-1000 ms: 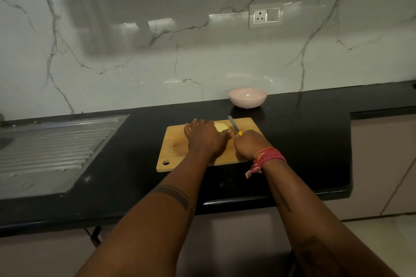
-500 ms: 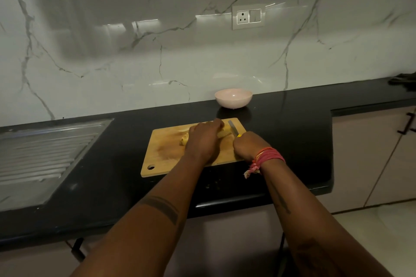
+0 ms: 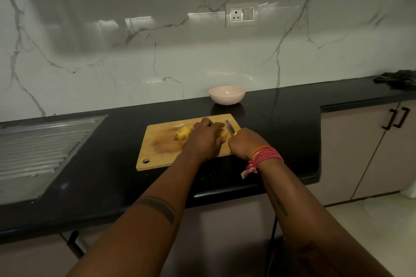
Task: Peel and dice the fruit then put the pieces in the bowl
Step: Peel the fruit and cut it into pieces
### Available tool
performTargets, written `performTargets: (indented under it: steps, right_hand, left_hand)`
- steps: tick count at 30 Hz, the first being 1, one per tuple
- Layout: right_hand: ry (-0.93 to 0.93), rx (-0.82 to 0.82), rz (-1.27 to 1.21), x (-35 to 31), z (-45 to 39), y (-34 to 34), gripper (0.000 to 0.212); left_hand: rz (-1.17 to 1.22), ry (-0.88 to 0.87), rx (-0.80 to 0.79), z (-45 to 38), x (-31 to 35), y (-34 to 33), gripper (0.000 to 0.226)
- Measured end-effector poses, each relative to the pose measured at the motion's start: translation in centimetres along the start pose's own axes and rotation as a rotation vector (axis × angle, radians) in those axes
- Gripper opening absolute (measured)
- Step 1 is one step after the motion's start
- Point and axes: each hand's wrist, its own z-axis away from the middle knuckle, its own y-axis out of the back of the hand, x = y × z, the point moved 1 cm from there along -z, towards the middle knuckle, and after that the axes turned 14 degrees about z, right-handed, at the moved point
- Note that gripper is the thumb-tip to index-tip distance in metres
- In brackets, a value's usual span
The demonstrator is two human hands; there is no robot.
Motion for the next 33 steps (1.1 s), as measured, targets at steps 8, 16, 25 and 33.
performTargets:
  steps: [8, 16, 25, 33]
  right_hand:
    - [0.100, 0.061, 0.076, 0.3, 0.7, -1.8, 0.064]
    - [0.139, 0.125, 0.086, -0.1, 0.9, -2.1, 0.066]
    - [0.140, 0.142, 0.137, -0.1, 0.1, -2.4, 0.065]
    - [0.145, 0.148, 0.176, -1.1, -1.3, -1.9, 0.060]
  left_hand:
    - [0.126, 0.096, 0.042, -1.2, 0.1, -0.5, 0.041]
    - [0.126, 0.101, 0.102, -1.2, -0.1, -0.9, 0.042]
    - [0.091, 0.105, 0.114, -1.6, -0.3, -1.3, 0.042]
    - [0.079, 0.061, 0.109, -1.4, -0.2, -1.2, 0.043]
